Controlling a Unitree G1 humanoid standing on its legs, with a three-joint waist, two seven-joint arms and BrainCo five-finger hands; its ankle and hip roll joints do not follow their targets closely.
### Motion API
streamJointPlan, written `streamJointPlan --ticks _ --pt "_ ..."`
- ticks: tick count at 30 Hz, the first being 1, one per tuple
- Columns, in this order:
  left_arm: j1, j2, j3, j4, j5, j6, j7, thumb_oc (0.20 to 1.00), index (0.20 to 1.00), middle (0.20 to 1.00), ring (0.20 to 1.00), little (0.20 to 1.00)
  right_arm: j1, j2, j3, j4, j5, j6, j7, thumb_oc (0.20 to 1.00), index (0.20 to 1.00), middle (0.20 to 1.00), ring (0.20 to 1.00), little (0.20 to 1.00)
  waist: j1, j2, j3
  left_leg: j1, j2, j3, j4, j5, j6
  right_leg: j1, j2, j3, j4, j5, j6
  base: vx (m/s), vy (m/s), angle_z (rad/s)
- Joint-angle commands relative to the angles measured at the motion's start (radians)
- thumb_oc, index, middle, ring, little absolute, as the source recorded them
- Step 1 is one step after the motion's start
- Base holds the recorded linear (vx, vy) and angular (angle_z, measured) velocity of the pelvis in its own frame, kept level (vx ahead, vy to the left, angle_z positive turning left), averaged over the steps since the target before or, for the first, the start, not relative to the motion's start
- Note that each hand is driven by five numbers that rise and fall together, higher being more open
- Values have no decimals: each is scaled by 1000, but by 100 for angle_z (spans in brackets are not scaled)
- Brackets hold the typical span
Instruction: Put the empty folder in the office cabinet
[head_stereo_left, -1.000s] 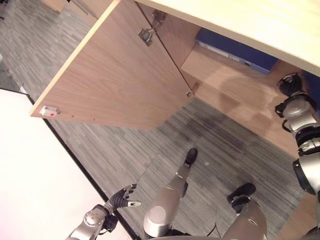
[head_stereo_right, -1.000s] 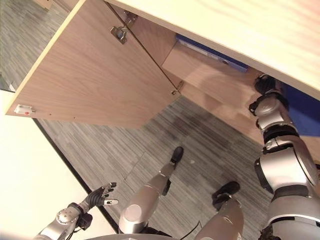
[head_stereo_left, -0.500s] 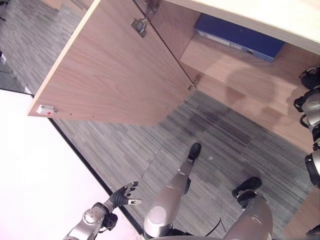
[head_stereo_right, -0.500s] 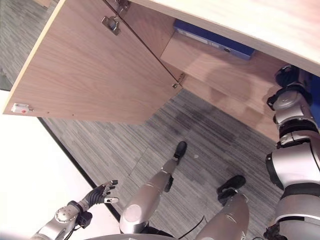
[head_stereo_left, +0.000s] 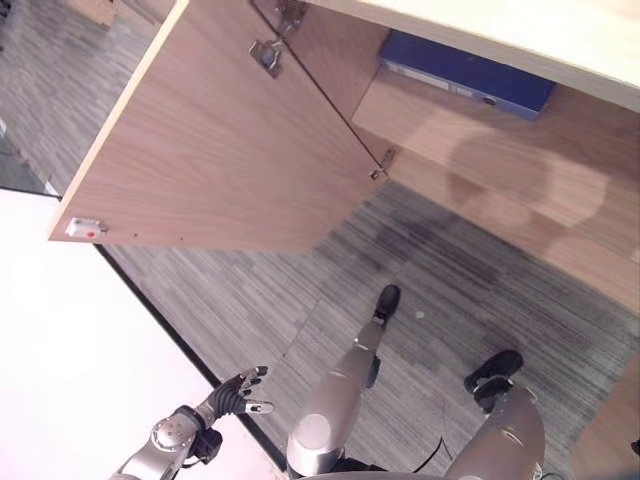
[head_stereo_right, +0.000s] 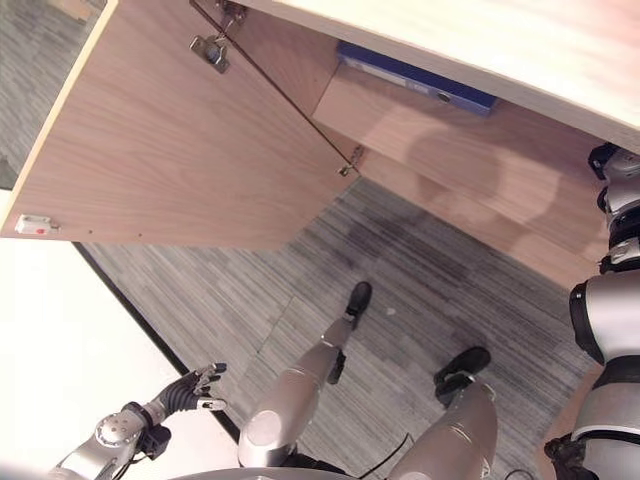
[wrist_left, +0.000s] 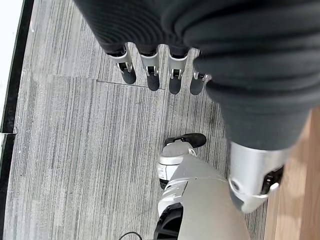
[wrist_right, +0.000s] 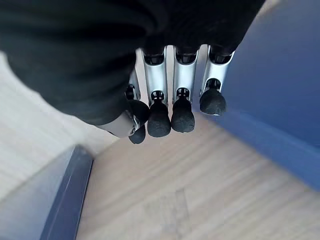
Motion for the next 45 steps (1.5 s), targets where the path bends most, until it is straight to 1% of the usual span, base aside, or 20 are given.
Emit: streamJointPlan --ticks 1,3,5,11,15,17,18,19,20,22,25,27,28,29,30,33,34,38,42,45 --pt "69 -2 -38 42 -33 2 -3 1000 1000 1000 1000 1000 -61 -92 54 -60 57 -66 -34 200 200 200 200 200 12 7 16 54 31 24 -90 -75 3 -26 28 113 -53 46 102 35 15 -6" --pt "71 -13 -30 60 -23 2 -3 1000 1000 1000 1000 1000 -57 -73 48 -136 69 -88 -41 200 200 200 200 200 4 -5 9 59 34 27 -91 -79 3 -21 32 117 -61 51 102 32 13 -11" --pt "71 -17 -28 69 -18 1 -3 1000 1000 1000 1000 1000 -54 -70 42 -158 75 -94 -46 200 200 200 200 200 2 -9 6 60 35 28 -91 -80 3 -19 33 118 -64 52 103 12 3 -16" --pt "66 -18 -5 98 -5 -1 -5 1000 1000 1000 1000 1000 -33 -64 12 -290 114 -135 -47 200 200 200 200 200 -3 -38 -13 74 40 29 -88 -89 2 3 38 114 -79 60 104 9 -1 -3" --pt "69 -27 22 120 -3 0 -8 1000 1000 1000 1000 1000 60 -51 -59 -417 130 -159 -49 200 200 200 200 200 -5 -60 -26 84 47 26 -88 -94 1 26 48 103 -100 69 105 9 -9 -1" --pt "65 -41 45 149 18 -1 -8 1000 1000 1000 1000 1000 180 -22 -141 -544 138 -190 -41 200 200 200 200 200 -10 -86 -35 92 53 21 -86 -99 1 49 57 95 -118 77 106 -16 -22 -6" --pt "61 -42 51 159 27 -3 -5 1000 1000 1000 1000 1000 216 -12 -168 -575 135 -196 -39 200 200 200 200 200 -6 -88 -29 79 53 20 -76 -78 5 48 58 80 -132 115 93 0 0 0" --pt "61 -43 55 165 29 -4 -5 1000 1000 1000 1000 1000 256 -4 -194 -616 126 -201 -40 200 200 200 200 200 -9 -99 -40 93 57 18 -85 -100 2 60 66 90 -134 87 106 -101 27 -5" --pt "61 -53 68 177 40 -5 -2 1000 1000 1000 1000 1000 291 7 -212 -662 119 -209 -35 200 200 200 200 200 -9 -103 -34 81 56 19 -74 -80 5 59 69 78 -150 123 93 0 0 0" --pt "55 -62 85 196 53 -8 0 1000 1000 1000 1000 1000 403 32 -289 -770 100 -230 -31 200 200 200 200 200 -10 -122 -40 85 60 20 -71 -83 6 73 75 72 -163 128 93 -47 16 0" --pt "54 -64 94 203 66 -10 -3 1000 1000 1000 1000 1000 443 48 -317 -798 95 -239 -26 200 200 200 200 200 -12 -134 -45 88 63 20 -71 -85 6 81 78 71 -174 133 93 6 -3 -5" --pt "54 -73 105 212 68 -9 -2 1000 1000 1000 1000 1000 500 76 -344 -874 91 -248 -16 200 200 200 200 200 -20 -147 -47 91 65 26 -69 -87 7 85 83 76 -185 137 93 5 8 -3" --pt "54 -71 104 213 68 -10 -2 1000 1000 1000 1000 1000 505 77 -348 -878 91 -247 -16 200 200 200 200 200 -18 -148 -48 91 65 26 -69 -87 7 86 84 76 -186 138 93 0 0 0" --pt "58 -86 121 214 63 -9 3 1000 1000 1000 1000 1000 570 110 -372 -949 83 -256 -3 200 200 200 200 200 -26 -161 -48 94 67 31 -64 -89 8 91 90 81 -198 141 91 -9 12 -3" --pt "59 -84 121 214 63 -9 3 1000 1000 1000 1000 1000 575 111 -376 -952 82 -255 -2 200 200 200 200 200 -24 -162 -49 94 67 31 -64 -89 8 92 90 81 -198 141 91 -18 22 -5" --pt "62 -107 149 212 51 -6 9 1000 1000 1000 1000 1000 712 189 -383 -1037 65 -248 47 200 200 200 200 200 -38 -184 -50 101 73 42 -50 -95 8 107 99 90 -220 150 87 -11 19 -9" --pt "63 -106 148 212 51 -6 9 1000 1000 1000 1000 1000 715 190 -385 -1039 65 -247 47 200 200 200 200 200 -37 -184 -51 101 73 42 -50 -96 8 108 99 90 -220 151 87 -13 21 -12" --pt "69 -129 170 220 46 -3 15 1000 1000 1000 1000 1000 845 258 -353 -1053 34 -225 103 200 200 200 200 200 -51 -198 -48 106 77 51 -38 -102 8 118 105 97 -231 156 86 -11 14 -8" --pt "72 -142 184 229 45 -8 22 1000 1000 1000 1000 1000 935 287 -333 -1015 -5 -206 134 200 200 200 200 200 -61 -208 -45 110 80 53 -28 -108 9 121 106 102 -235 161 85 -11 16 -8" --pt "72 -146 187 232 52 -10 26 1000 1000 1000 1000 1000 962 293 -323 -967 -49 -190 132 200 200 200 200 200 -65 -211 -44 113 80 55 -27 -109 9 127 104 103 -237 161 85 -12 8 -9"
